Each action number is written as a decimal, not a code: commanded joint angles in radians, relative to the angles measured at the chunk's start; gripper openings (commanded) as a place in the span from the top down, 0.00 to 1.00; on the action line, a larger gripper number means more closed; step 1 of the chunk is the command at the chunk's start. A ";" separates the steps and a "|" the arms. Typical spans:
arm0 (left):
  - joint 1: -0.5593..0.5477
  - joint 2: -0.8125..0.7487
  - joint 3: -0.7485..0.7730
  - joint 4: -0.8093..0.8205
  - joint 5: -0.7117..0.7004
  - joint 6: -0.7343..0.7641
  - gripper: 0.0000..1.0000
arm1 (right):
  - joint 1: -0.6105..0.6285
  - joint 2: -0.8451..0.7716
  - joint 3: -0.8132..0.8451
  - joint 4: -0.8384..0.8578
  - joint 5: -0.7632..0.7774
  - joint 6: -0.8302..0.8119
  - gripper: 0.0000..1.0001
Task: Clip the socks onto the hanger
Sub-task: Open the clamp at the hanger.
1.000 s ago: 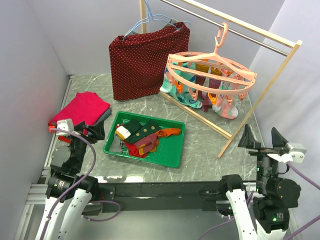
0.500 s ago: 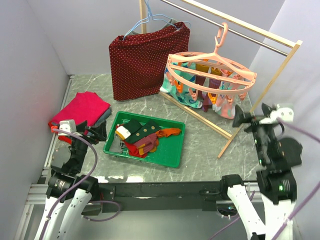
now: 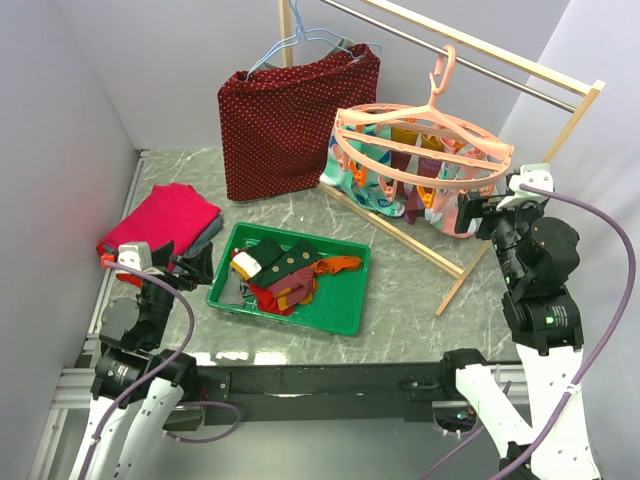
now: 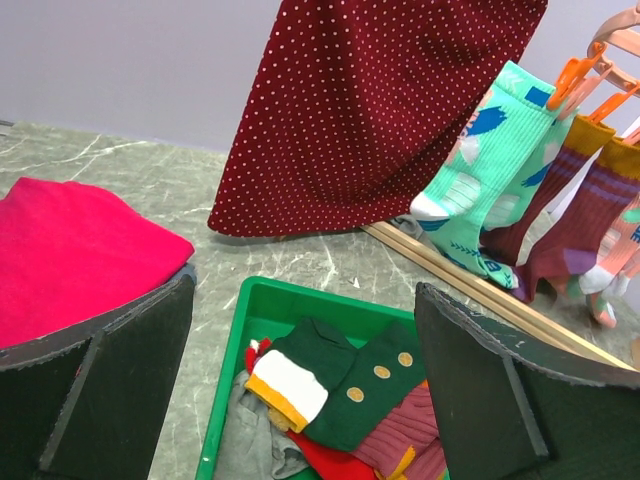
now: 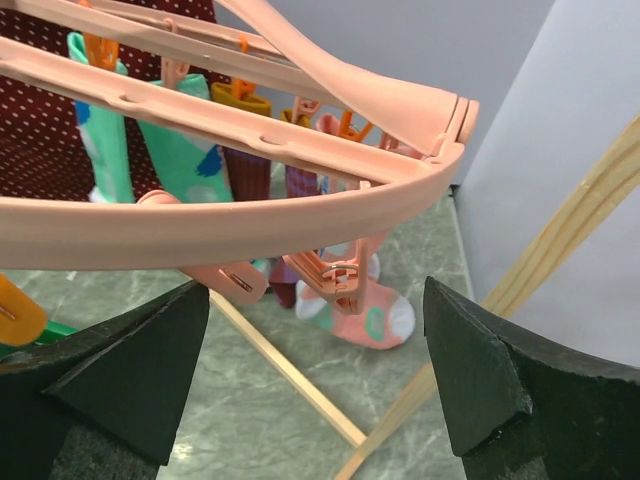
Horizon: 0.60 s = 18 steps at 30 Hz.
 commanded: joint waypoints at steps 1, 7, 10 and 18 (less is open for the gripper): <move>-0.006 -0.013 -0.009 0.037 0.003 0.019 0.04 | 0.005 0.001 0.029 0.023 0.025 -0.079 0.08; -0.007 -0.011 -0.010 0.040 0.013 0.022 0.04 | 0.005 -0.021 -0.025 0.087 0.029 -0.127 0.12; -0.006 -0.010 -0.009 0.040 0.011 0.022 0.04 | 0.005 -0.024 -0.042 0.101 0.020 -0.154 0.15; -0.007 -0.004 -0.009 0.037 0.013 0.022 0.04 | 0.005 -0.073 -0.081 0.083 -0.035 -0.141 0.13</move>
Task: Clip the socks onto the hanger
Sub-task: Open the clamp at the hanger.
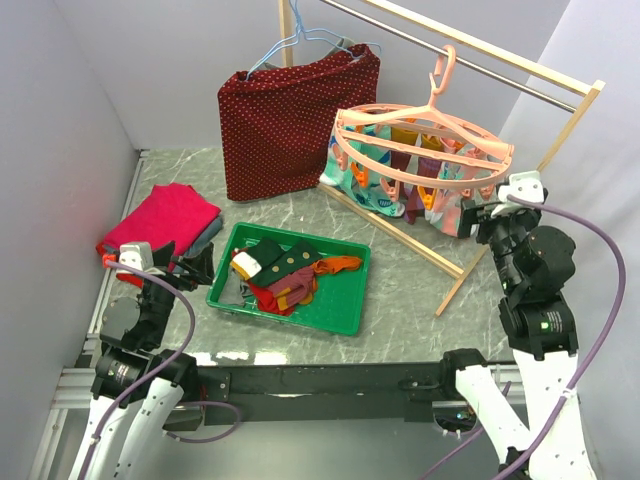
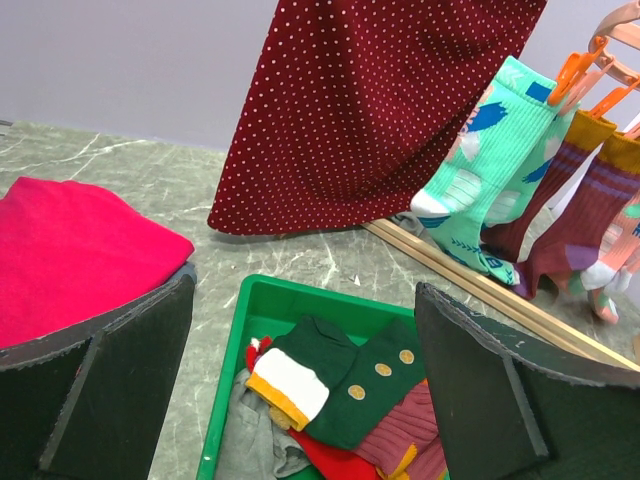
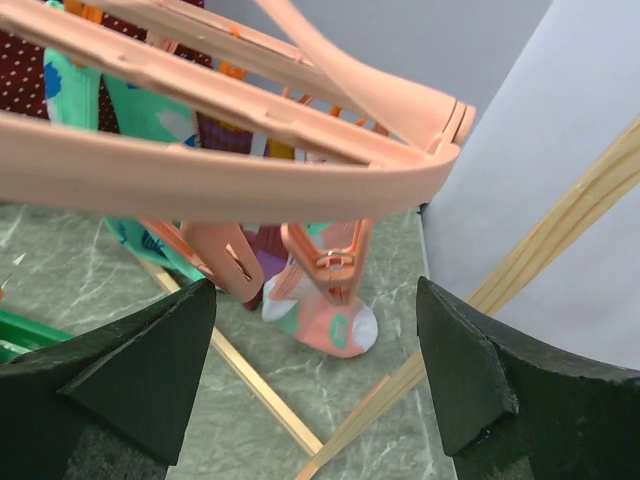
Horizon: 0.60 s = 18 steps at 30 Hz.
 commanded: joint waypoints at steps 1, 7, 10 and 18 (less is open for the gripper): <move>-0.002 -0.004 -0.003 0.037 0.011 0.015 0.04 | 0.005 -0.041 -0.017 0.015 -0.041 -0.001 0.13; -0.003 -0.005 -0.003 0.037 0.014 0.015 0.03 | 0.006 -0.112 -0.020 -0.043 -0.092 0.028 0.11; -0.003 -0.008 -0.003 0.036 0.013 0.014 0.04 | 0.008 -0.139 -0.038 -0.066 -0.086 0.031 0.10; -0.006 -0.022 0.000 0.033 0.007 0.011 0.04 | 0.011 -0.193 -0.103 -0.085 0.024 0.044 0.11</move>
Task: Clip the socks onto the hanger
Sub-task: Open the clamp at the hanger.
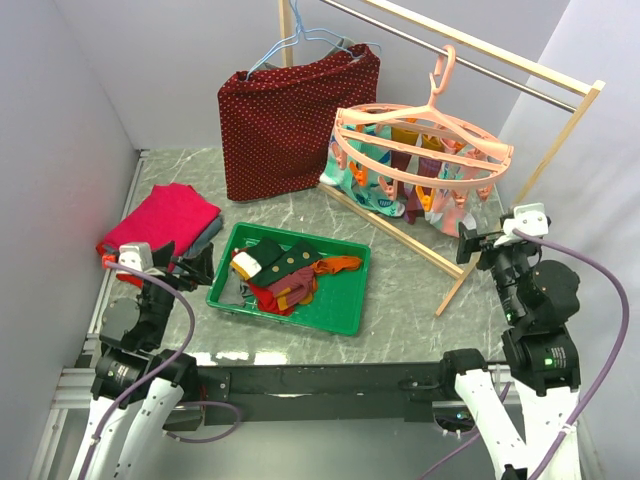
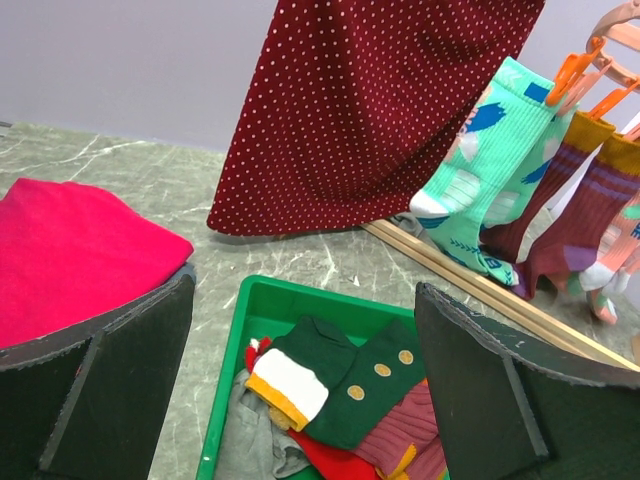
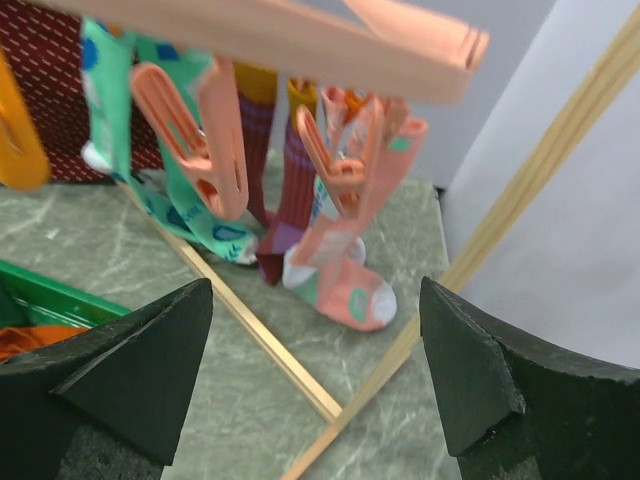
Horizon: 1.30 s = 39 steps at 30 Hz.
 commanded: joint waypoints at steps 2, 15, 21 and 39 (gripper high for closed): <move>-0.006 -0.029 -0.003 0.035 0.006 0.011 0.04 | 0.010 -0.018 -0.030 0.002 0.141 0.013 0.12; -0.022 -0.081 -0.010 0.036 -0.031 0.015 0.04 | 0.010 0.044 -0.021 0.151 0.111 -0.064 0.18; -0.024 -0.089 -0.009 0.033 -0.034 0.015 0.04 | 0.008 0.082 -0.013 0.200 0.051 -0.062 0.18; -0.025 -0.070 -0.007 0.035 -0.008 0.017 0.04 | 0.007 0.157 0.012 0.294 -0.038 -0.067 0.18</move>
